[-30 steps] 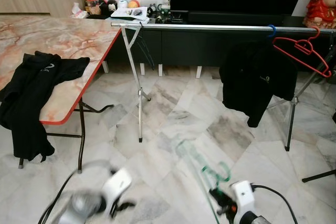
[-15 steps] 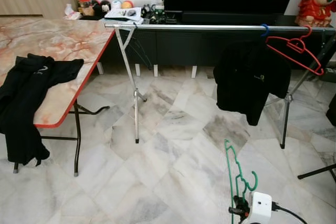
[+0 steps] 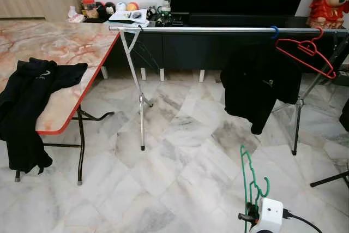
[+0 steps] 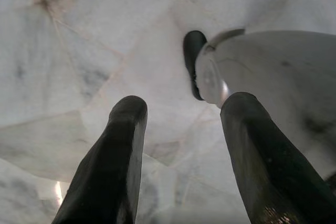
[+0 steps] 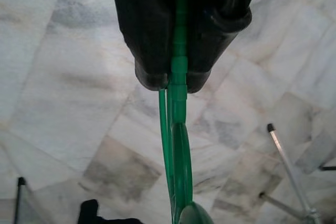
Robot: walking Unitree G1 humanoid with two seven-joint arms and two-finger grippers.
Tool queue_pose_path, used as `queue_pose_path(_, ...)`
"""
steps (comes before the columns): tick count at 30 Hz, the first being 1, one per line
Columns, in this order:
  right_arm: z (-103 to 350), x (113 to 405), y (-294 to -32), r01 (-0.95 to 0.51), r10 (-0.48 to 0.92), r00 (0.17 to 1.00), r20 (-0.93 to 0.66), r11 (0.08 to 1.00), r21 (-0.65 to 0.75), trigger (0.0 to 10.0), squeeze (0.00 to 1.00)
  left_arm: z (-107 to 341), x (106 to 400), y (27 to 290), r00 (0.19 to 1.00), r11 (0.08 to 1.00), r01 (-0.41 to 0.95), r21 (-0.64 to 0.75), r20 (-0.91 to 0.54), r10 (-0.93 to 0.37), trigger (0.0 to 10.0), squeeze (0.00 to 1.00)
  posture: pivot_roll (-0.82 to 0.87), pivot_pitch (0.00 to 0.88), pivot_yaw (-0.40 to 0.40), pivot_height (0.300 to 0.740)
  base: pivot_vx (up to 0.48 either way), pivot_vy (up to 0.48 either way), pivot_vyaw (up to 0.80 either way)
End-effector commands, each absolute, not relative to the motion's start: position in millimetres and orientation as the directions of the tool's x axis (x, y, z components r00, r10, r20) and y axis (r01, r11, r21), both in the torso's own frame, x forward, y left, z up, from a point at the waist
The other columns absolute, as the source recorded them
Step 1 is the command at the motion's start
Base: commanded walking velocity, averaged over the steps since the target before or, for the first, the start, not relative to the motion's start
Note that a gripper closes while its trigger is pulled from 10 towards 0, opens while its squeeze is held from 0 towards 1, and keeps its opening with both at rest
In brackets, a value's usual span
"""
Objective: Hang hanger
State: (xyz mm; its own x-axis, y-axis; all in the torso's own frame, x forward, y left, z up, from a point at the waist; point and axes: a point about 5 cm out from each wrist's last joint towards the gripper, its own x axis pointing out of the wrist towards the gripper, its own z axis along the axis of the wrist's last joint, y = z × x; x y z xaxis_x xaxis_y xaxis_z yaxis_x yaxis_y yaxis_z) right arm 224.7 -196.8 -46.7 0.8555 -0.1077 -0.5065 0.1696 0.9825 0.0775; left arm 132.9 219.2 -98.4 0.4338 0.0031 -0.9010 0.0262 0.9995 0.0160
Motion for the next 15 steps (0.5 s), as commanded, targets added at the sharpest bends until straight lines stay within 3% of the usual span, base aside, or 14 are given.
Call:
queue_pose_path(1,-46.0,225.8,-194.3,0.164,-0.105,0.859,-0.502,0.984,0.074,10.0,0.0,-101.4,124.4,219.8,0.408,1.0,0.009,0.015,-0.913,0.01,10.0,0.0,0.04,0.0,0.024,0.74,0.255,0.0,0.0)
queue_pose_path(15,-46.7,226.1,-188.0,0.136,-0.088,0.86,-0.503,0.989,0.059,10.0,0.0,-103.4,117.5,221.2,0.387,1.0,0.021,0.019,-0.922,0.009,10.0,0.0,0.05,0.0,0.031,0.74,0.283,0.0,0.0)
